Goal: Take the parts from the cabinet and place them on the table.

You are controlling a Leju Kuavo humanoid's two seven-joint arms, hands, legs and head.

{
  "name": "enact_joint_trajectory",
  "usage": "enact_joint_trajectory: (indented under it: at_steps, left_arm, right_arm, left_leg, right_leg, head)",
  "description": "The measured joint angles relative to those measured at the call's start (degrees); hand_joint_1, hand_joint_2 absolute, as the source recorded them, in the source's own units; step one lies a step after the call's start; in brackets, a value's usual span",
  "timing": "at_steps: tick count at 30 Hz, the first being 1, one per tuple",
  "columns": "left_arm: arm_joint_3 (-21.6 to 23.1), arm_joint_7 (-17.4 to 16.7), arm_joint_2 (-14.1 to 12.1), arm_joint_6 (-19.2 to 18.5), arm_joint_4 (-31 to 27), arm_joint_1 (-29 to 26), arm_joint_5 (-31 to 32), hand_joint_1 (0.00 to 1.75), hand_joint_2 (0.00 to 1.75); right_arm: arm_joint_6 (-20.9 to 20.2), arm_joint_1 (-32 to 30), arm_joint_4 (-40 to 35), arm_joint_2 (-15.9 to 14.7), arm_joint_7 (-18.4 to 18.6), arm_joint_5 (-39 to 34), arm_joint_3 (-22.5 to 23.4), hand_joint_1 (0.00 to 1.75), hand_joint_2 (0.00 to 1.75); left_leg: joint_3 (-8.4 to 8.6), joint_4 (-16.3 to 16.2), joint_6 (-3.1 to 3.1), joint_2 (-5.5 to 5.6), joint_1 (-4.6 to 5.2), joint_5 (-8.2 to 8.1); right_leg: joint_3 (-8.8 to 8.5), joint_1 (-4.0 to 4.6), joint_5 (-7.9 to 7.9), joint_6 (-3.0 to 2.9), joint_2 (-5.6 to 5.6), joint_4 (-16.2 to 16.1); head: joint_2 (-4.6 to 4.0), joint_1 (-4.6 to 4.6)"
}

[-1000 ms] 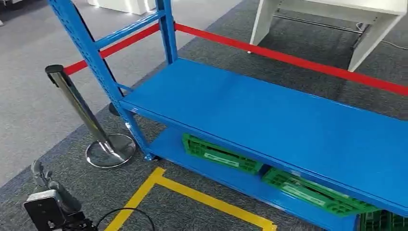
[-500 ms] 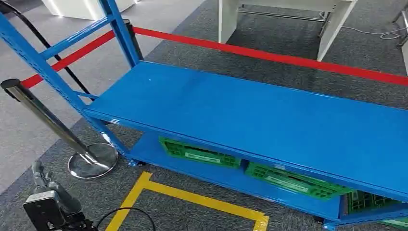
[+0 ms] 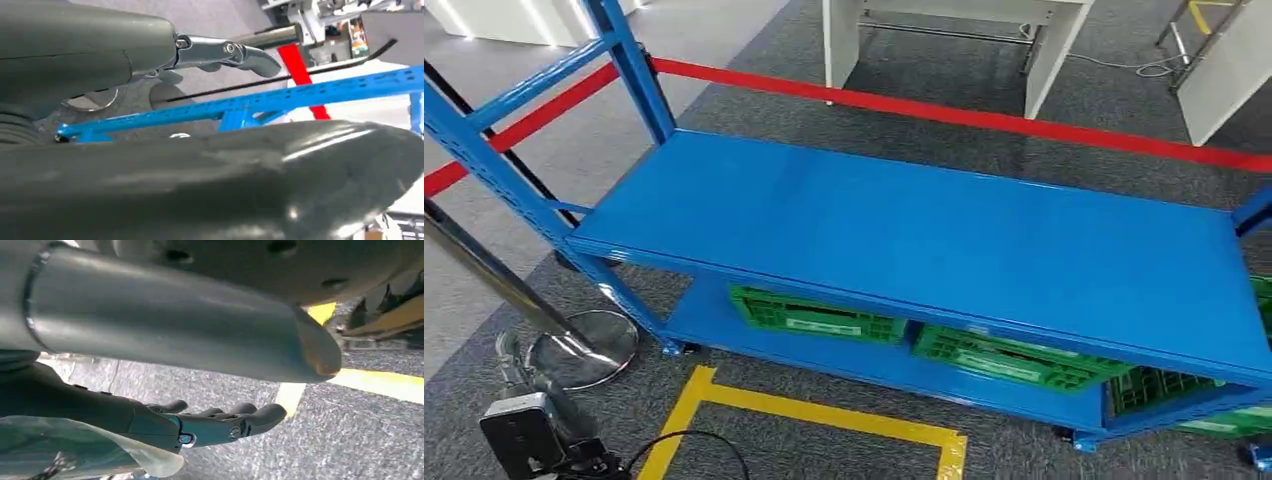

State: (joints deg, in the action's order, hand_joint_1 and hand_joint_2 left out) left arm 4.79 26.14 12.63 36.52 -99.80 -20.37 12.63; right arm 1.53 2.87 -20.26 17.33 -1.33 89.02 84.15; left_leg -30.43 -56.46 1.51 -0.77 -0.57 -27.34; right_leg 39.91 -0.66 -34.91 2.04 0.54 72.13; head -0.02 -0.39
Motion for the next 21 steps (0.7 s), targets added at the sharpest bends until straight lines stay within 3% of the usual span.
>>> enact_joint_trajectory:
  at_steps: [1, 2, 3, 5, 6, 7, 10, 11, 12, 14, 15, 16, 17, 18, 20, 21]
  left_arm:
    - [0.0, 0.0, -0.02, 0.0, 0.09, 0.02, 0.0, 0.0, 0.0]
    - [0.02, 0.0, -0.02, 0.0, 0.2, 0.02, 0.0, 0.0, 0.0]
    - [0.02, 0.0, -0.02, 0.0, 0.28, 0.05, 0.0, 0.0, 0.0]
    - [0.02, 0.0, -0.02, 0.0, 0.33, 0.06, 0.0, 0.0, 0.0]
    - [0.04, 0.0, -0.02, 0.02, 0.33, 0.05, 0.02, 0.0, 0.0]
    - [0.02, 0.0, -0.04, 0.09, 0.35, 0.01, 0.02, 0.0, 0.0]
    - [0.04, 0.0, -0.04, 0.09, 0.37, 0.1, 0.04, 0.0, 0.0]
    - [0.04, 0.0, -0.04, 0.09, 0.37, 0.13, 0.04, 0.0, 0.0]
    - [0.07, 0.0, -0.04, 0.09, 0.37, 0.15, 0.07, 0.0, 0.0]
    - [0.02, 0.0, -0.09, 0.11, 0.39, 0.01, 0.04, 0.0, 0.0]
    - [0.02, 0.0, -0.11, 0.13, 0.44, -0.03, 0.04, 0.0, 0.0]
    - [0.02, 0.0, -0.13, 0.13, 0.48, -0.03, 0.04, 0.0, 0.0]
    - [0.02, 0.0, -0.13, 0.13, 0.52, -0.02, 0.04, 0.0, 0.0]
    - [0.02, 0.0, -0.18, 0.15, 0.52, -0.02, 0.04, 0.0, 0.0]
    - [0.02, 0.0, -0.2, 0.18, 0.52, 0.01, 0.04, 0.0, 0.0]
    - [0.02, 0.0, -0.2, 0.2, 0.52, 0.04, 0.04, 0.0, 0.0]
  right_arm:
    - [0.09, -0.09, 0.0, 0.0, 0.0, 0.0, 0.0, 0.0, 0.0]
    - [0.11, -0.19, 0.0, 0.0, 0.0, 0.0, 0.0, 0.0, 0.0]
    - [0.13, -0.28, 0.0, 0.0, 0.0, 0.0, 0.02, 0.0, 0.0]
    - [0.15, -0.28, 0.0, 0.0, 0.0, 0.0, 0.02, 0.0, 0.0]
    - [0.15, -0.13, 0.0, 0.0, 0.0, 0.0, 0.02, 0.0, 0.0]
    - [0.17, 0.04, 0.0, 0.0, 0.0, -0.02, 0.02, 0.0, 0.0]
    - [0.2, -0.21, 0.0, 0.0, 0.07, -0.02, 0.0, 0.0, 0.0]
    - [0.2, -0.28, 0.0, 0.02, 0.04, -0.02, 0.0, 0.0, 0.0]
    - [0.22, -0.29, 0.0, 0.02, 0.07, -0.02, 0.02, 0.0, 0.0]
    - [0.24, -0.12, 0.0, 0.0, 0.04, -0.04, 0.02, 0.0, 0.0]
    - [0.24, -0.13, 0.0, 0.0, 0.04, -0.02, 0.0, 0.0, 0.0]
    - [0.24, -0.17, 0.0, 0.0, 0.04, -0.04, 0.0, 0.0, 0.0]
    - [0.24, -0.24, 0.0, 0.0, 0.04, -0.04, 0.0, 0.0, 0.0]
    - [0.24, -0.28, 0.0, 0.0, 0.04, -0.04, 0.0, 0.0, 0.0]
    - [0.26, -0.27, 0.0, 0.02, -0.51, -0.2, 0.02, 0.0, 0.0]
    - [0.24, -0.3, 0.0, 0.02, -0.96, -0.33, 0.02, 0.0, 0.0]
  left_leg:
    - [-0.02, -0.04, 0.0, -0.56, 0.03, 0.0]
    - [0.02, -0.04, -0.02, -1.1, 0.04, -0.02]
    - [0.06, -0.06, -0.04, -1.5, 0.04, -0.04]
    - [0.21, -0.24, -0.38, -2.27, 0.03, -0.26]
    - [0.22, -0.35, -0.67, -2.56, 0.23, -0.42]
    - [0.09, -0.79, -1.07, -2.84, 0.64, -0.67]
    - [0.27, -0.64, -1.73, -3.97, 0.54, -0.5]
    - [0.17, -0.9, -2.18, -3.57, 0.42, -1.0]
    - [-0.2, -2.25, -2.56, -1.85, 0.31, -2.29]
    - [-3.85, -10.85, -2.89, -0.26, 0.12, -7.27]
    - [-5.82, -15.27, -2.95, -0.04, 0.13, -9.05]
    - [-7.12, -18.21, -2.95, 0.02, 0.13, -9.67]
    - [-7.1, -18.26, -2.87, 0.04, 0.13, -8.98]
    - [-6.15, -16.14, -2.65, 0.08, 0.13, -7.16]
    - [-1.54, -6.15, -1.85, 0.55, 0.21, -1.56]
    - [0.12, -2.23, -1.38, 1.09, 0.3, -0.4]
  right_leg:
    - [1.1, 0.0, -0.48, 0.1, -0.06, 2.46]
    - [0.7, 0.0, 0.53, 0.11, -0.12, 1.97]
    - [-0.83, 0.0, 2.44, 0.07, -0.26, -0.86]
    - [-6.62, 0.01, 7.11, -0.24, -1.71, -11.4]
    - [-8.09, 0.26, 6.33, -0.39, -3.75, -14.32]
    - [-8.69, 0.42, 6.47, -1.0, -3.3, -14.91]
    - [-8.09, 0.59, 6.64, -1.82, -2.13, -14.66]
    - [-8.29, 0.17, 6.98, -2.31, -1.82, -14.9]
    - [-8.23, 0.12, 7.04, -2.47, -1.53, -14.9]
    - [-8.01, 0.15, 7.17, -2.98, -0.64, -14.89]
    - [-7.92, 0.21, 7.2, -3.03, -0.19, -14.87]
    - [-7.89, 0.29, 7.24, -3.09, 0.3, -14.87]
    - [-7.95, 0.32, 7.24, -3.09, 0.78, -14.86]
    - [-7.99, 0.36, 7.25, -3.08, 1.33, -14.83]
    - [-8.24, 0.44, 7.27, -3.04, 1.91, -14.8]
    - [-8.2, 0.43, 7.28, -3.02, 2.2, -14.81]
  head:
    - [0.0, 0.09]
    - [0.0, 0.02]
    - [0.0, 0.07]
    - [0.0, 0.07]
    - [0.0, 0.04]
    - [0.0, 0.07]
    - [0.0, -0.02]
    - [0.0, -0.02]
    - [0.0, -0.3]
    - [0.0, -0.5]
    - [0.0, -0.5]
    - [0.0, -0.5]
    - [0.0, -0.48]
    - [0.0, -0.5]
    - [0.0, -0.57]
    - [0.0, -0.55]
